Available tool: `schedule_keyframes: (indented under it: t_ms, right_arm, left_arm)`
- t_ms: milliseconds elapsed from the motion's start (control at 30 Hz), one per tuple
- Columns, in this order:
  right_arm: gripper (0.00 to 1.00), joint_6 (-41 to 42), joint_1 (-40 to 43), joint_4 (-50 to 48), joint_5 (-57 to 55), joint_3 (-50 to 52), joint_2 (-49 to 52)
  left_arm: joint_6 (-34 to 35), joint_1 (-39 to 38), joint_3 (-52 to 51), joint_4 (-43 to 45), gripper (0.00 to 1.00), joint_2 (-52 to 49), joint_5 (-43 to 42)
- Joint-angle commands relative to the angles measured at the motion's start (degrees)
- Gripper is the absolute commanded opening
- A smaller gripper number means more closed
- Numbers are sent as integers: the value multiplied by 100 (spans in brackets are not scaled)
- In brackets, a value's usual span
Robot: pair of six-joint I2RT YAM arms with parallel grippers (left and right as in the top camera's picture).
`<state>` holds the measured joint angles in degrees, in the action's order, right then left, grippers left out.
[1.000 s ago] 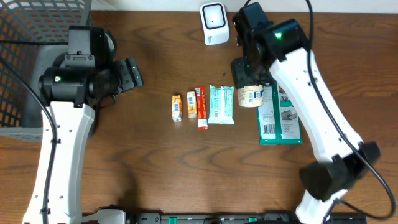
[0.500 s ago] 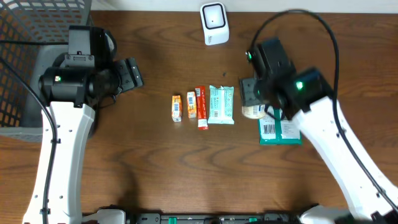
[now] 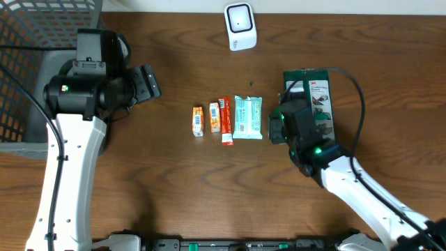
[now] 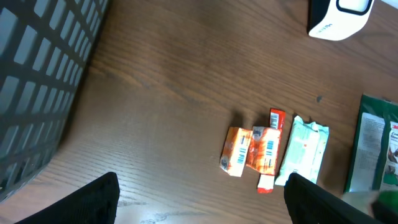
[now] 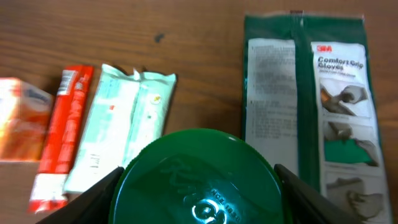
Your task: Scan the item barcode
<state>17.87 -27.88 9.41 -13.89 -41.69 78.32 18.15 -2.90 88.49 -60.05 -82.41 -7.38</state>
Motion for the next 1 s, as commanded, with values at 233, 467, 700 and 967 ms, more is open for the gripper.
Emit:
schedule_keyframes:
  t_ms: [233,467,700,967]
  right_arm:
    - [23,72,-31,-1176,-361,422,592]
    - [27,72,-31,-1397,-363,422,903]
    - [53,72,-31,-1478,-363,422,901]
    - [76,72,-31,-1475,-361,420,901]
  left_arm:
    - [-33,-2,61,-17,85,-37,-11]
    - [-33,-2,61,-15,85,-37,-11]
    - [-33,-2,61,-17,85,-37,-11]
    - [-33,-2,61,-17,85,-37,-11]
